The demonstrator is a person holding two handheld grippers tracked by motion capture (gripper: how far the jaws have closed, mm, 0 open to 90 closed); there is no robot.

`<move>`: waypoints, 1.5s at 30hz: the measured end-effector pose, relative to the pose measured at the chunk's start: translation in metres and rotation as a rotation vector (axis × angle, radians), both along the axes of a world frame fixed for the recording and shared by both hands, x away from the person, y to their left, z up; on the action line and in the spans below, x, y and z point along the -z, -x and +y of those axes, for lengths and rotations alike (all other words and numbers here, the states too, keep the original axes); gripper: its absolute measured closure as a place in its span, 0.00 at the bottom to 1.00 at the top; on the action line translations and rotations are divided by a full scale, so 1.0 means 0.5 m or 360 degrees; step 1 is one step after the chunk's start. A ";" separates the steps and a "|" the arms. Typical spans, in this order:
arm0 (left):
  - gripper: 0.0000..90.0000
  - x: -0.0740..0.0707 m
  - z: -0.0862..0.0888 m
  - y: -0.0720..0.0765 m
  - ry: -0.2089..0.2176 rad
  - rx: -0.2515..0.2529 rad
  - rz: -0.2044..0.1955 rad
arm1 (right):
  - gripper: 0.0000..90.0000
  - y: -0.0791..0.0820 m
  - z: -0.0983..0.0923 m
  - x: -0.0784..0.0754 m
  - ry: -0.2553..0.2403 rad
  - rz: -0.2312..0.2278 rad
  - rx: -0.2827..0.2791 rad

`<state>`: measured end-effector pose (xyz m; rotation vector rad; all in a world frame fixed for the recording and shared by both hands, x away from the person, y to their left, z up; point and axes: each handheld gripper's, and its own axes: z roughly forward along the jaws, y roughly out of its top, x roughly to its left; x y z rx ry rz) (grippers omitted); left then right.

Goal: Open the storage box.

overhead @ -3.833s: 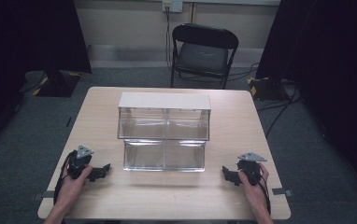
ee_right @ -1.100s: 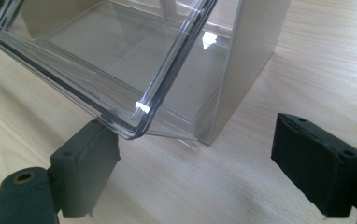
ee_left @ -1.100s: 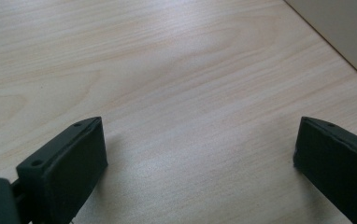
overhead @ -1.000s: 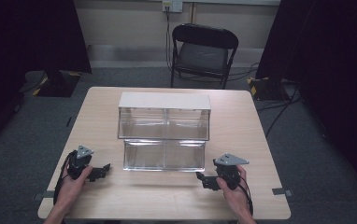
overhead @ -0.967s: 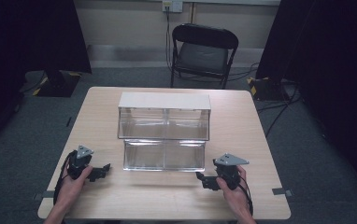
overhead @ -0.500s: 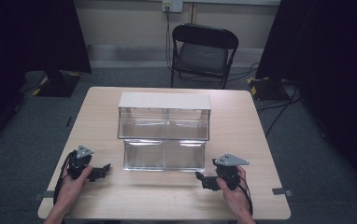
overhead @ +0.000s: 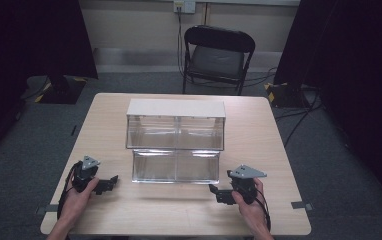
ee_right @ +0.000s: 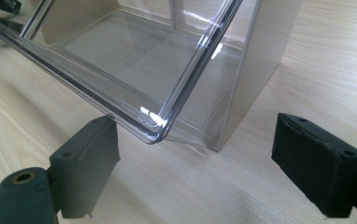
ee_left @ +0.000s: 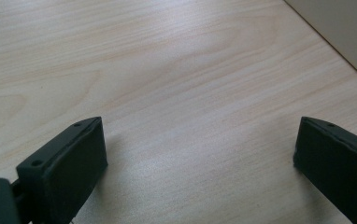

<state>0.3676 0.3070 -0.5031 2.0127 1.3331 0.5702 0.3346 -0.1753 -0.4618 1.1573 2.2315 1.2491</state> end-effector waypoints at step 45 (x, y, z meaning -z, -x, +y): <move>0.02 0.000 0.000 0.000 -0.0001 0.0001 0.0000 | 0.15 0.011 -0.002 -0.024 -0.0088 -0.0041 -0.0065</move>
